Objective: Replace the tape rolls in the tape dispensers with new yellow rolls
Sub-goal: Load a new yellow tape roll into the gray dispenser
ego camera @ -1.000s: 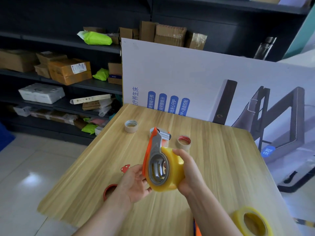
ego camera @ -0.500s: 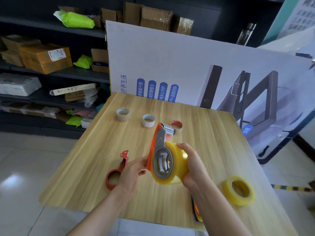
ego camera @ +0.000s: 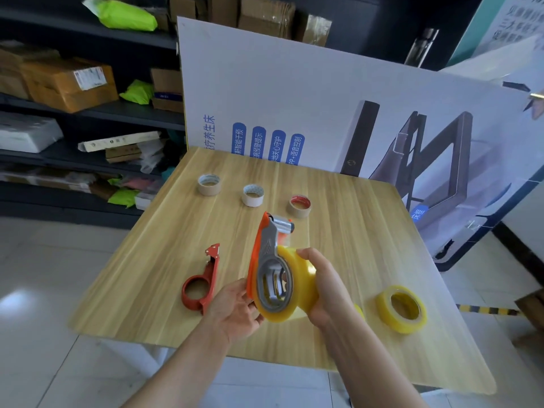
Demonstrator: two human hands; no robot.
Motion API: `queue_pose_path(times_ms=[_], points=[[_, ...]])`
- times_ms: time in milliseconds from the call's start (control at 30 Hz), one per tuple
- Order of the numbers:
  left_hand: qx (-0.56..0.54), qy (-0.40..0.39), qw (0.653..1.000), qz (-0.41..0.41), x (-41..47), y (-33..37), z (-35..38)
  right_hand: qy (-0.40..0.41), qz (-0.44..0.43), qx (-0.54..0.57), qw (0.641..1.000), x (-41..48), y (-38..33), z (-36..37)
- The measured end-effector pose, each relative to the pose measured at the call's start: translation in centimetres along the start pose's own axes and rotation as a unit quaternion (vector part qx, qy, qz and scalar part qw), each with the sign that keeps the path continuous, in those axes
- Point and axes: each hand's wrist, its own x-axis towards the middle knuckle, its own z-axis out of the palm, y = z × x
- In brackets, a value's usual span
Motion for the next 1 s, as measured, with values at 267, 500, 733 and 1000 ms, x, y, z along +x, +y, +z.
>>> queue_pose_path(times_ms=[267, 500, 733, 1000], points=[[0.032, -0.019, 0.992, 0.124, 0.9, -1.7, 0.1, -0.009, 0.009, -0.009, 1.000, -0.4, 0.0, -1.7], [0.185, 0.046, 0.927, 0.323, 0.3, -4.1, -0.3, 0.004, 0.003, -0.008, 1.000, -0.1, -0.4, -2.8], [0.253, 0.084, 0.917, 0.296, 0.6, -4.9, -1.3, -0.007, 0.061, -0.005, 0.998, 0.4, 0.7, -2.8], [0.305, 0.159, 0.910, 0.232, 2.7, -6.0, -3.7, -0.006, 0.115, 0.022, 0.993, 2.3, 3.3, -3.3]])
